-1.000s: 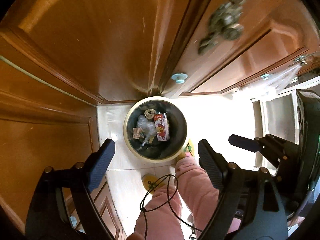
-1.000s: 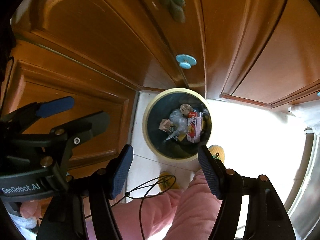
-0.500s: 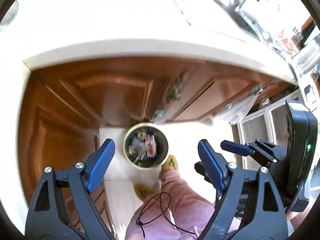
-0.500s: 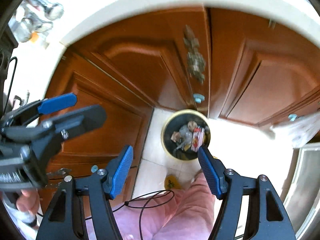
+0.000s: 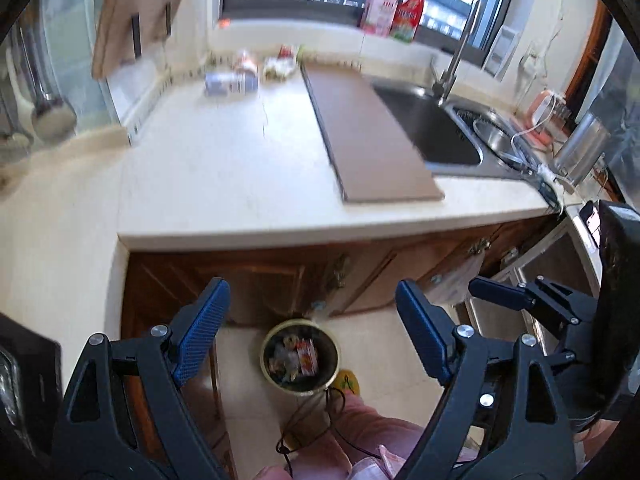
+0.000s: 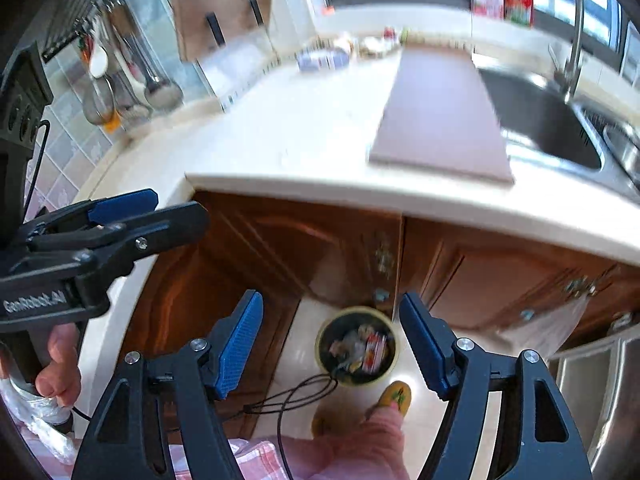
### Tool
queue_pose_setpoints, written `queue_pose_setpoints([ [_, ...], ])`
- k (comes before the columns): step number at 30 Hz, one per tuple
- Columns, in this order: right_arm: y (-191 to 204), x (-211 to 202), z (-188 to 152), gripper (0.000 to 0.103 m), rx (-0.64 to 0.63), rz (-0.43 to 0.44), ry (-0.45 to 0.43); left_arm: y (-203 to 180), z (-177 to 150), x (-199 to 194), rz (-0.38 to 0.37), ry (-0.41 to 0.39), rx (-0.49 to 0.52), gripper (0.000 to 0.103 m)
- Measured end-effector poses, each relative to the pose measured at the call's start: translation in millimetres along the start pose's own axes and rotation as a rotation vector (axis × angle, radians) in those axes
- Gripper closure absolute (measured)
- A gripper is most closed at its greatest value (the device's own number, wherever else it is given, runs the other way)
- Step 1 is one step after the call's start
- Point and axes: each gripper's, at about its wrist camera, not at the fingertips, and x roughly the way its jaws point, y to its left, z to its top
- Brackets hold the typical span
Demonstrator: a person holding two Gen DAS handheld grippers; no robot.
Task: Collect trash
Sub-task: 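Raise both open tools back toward the blue-white box and orange cup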
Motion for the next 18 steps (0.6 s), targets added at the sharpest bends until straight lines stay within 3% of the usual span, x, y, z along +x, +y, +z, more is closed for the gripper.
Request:
queue_pose_setpoints([
  [10,22.0,-50.0,64.0,0.023,-0.05,-0.091,-0.111,7.0,56.4,-35.9,0.053,-0.097,0.018,0.02],
  [18,0.6,-21.2,142.3,0.021,-0.043,-0.084,-0.115,25.7,111.6,-11.7,0.135,-0.125,0.026,0.02],
])
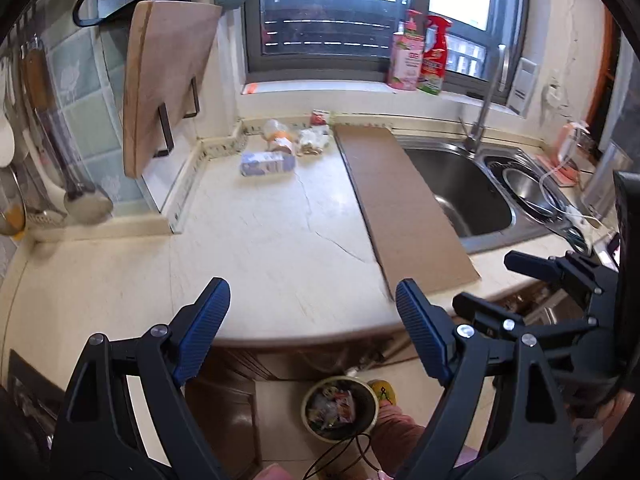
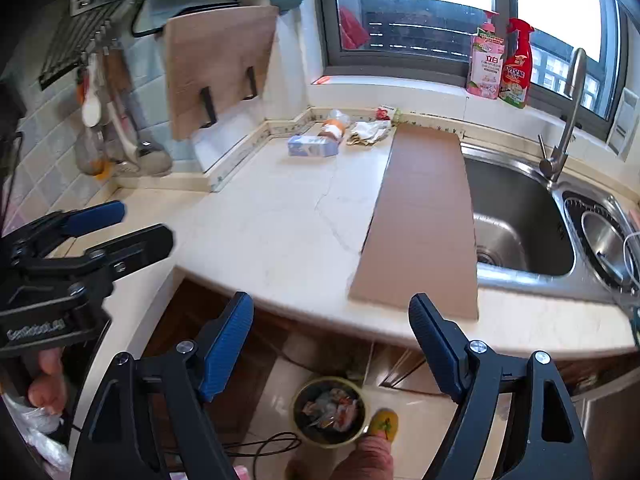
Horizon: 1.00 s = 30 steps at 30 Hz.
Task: Collect trash
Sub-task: 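Raise both open tools back toward the blue-white box and orange cup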
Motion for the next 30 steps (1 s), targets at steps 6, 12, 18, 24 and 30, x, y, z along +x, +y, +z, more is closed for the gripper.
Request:
queue_pose_setpoints([
  [6,-39.2,66.7,84.9,0.021,0.012,0.084,0.035,0.8,53.9,59.3,0.075,0.025,-0.008,0.02],
  [12,-83.0,139.1,196.0,0.021,-0.007,0.145,0.081,2.8,124.7,148.3,0.141,0.095,0.056,0.02],
  [18,-126.9,230.9,297.2,0.021,0.007,0.188,0.136,23.4,184.3,249.1,0.185,0.167,0.14,0.02],
  [24,-159.2,338.7,357.1,0.024,0.083,0.235,0.213,57.9,212.5,343.3,0.146,0.274,0.184,0.02],
  [30,-149.8,420.8,367.1,0.036,0.148,0.34,0.316,71.8,204.6,391.6,0.117,0.315,0.259,0.02],
])
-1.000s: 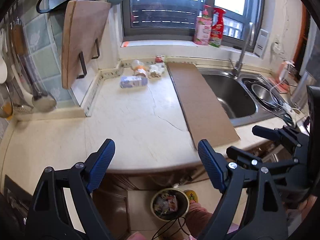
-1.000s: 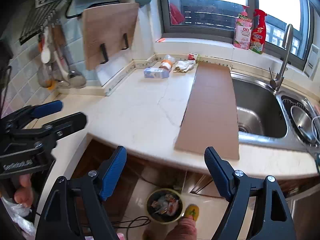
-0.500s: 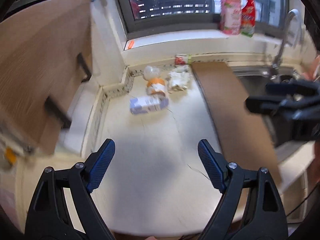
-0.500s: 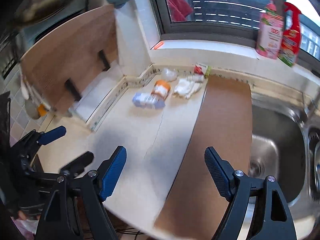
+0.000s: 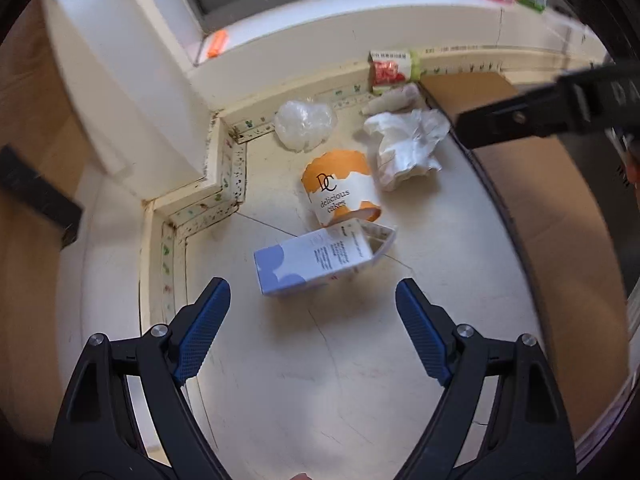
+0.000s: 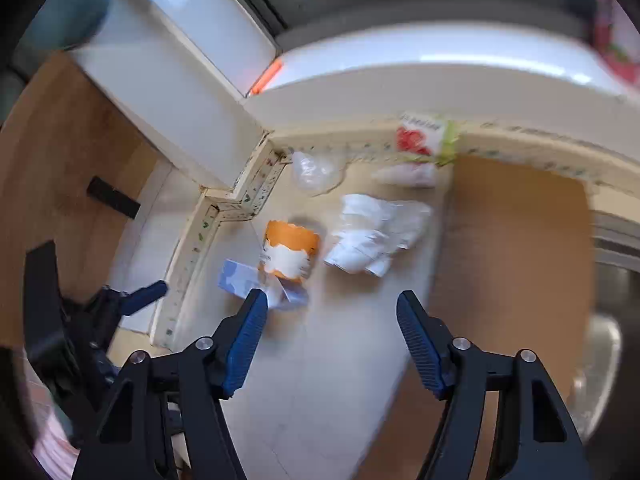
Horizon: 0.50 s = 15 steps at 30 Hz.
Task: Collect trash
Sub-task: 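Raise both open tools back toward the blue-white box and orange cup, then grasp the blue-white milk box with the left tool while the right tool grasps the orange cup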
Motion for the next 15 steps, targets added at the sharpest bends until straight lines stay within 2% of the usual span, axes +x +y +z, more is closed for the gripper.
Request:
queue_pose_setpoints([
  [5,-10.6,43.5,18.8,0.037,0.043,0.054,0.05,2.8,3.6,29.0,0.003,0.034,0.077,0.02],
  [10,-16.1,63.2,14.4,0.037,0.051,0.094,0.068,1.5,8.5,44.8,0.011,0.062,0.147,0.02],
  [15,-22.5,69.9,8.6,0.038,0.053,0.106,0.074,-1.8,17.1,57.6,-0.01,0.075,0.191,0.02],
])
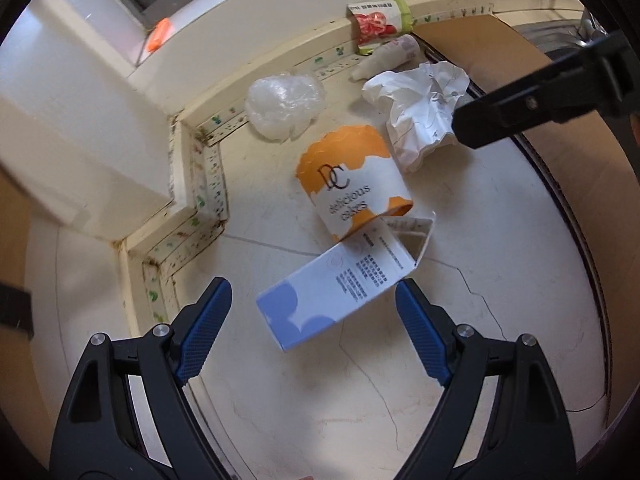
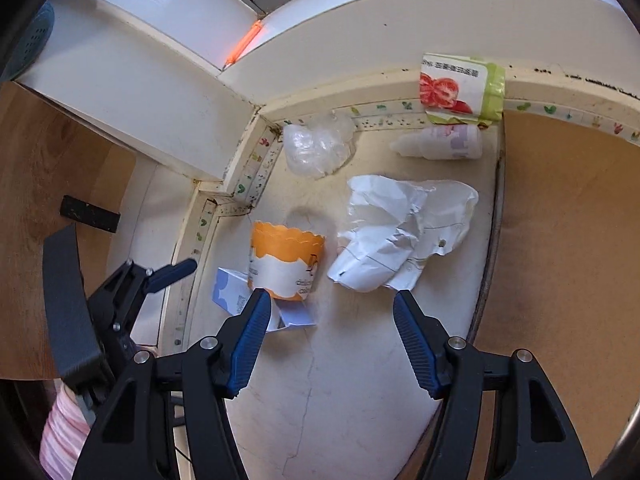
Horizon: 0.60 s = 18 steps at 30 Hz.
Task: Collect trash
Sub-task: 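Grasp the blue-white milk box with the left tool while the right tool grasps the orange cup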
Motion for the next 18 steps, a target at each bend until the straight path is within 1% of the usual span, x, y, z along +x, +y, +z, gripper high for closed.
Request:
queue_pose_setpoints([
  [3,-7.4,-2.8,-1.5,0.038,0.011,0.004,-0.003,-0.6,5.3,11.0,-0.023,0.022,0.018,0.021],
  [5,-11.6,-1.9,-1.1,0.038,0.019,0.007,0.0,1.1,8.5,21.7,-0.05,0.052,0.015,0.029],
  [6,-12.2,-1.3,-2.0,0.038,0.02,0.007,-0.001,1.9,10.2,25.6,-0.064,0.066,0.006,0.039],
  [7,-14.0,-3.2,-2.6,0.038,0.02,0.008,-0.002,3.5,10.9,28.5,-0.077,0.077,-0.009,0.044],
  [10,-12.7,-3.9,-4.5,0.039,0.019,0.018,-0.001,9.9,11.5,31.1,-0.103,0.07,-0.057,0.051],
  [13,-9.4,-4.8,-4.4,0.039,0.016,0.023,-0.005,15.2,7.2,28.3,-0.132,0.071,-0.116,0.055],
  [16,-3.0,-6.1,-1.8,0.039,0.021,0.036,-0.011,18.1,0.1,26.3,-0.143,0.079,-0.17,0.066],
  [18,2.5,-6.1,0.4,0.039,0.02,0.042,-0.016,17.0,-8.5,22.6,-0.143,0.092,-0.216,0.072],
])
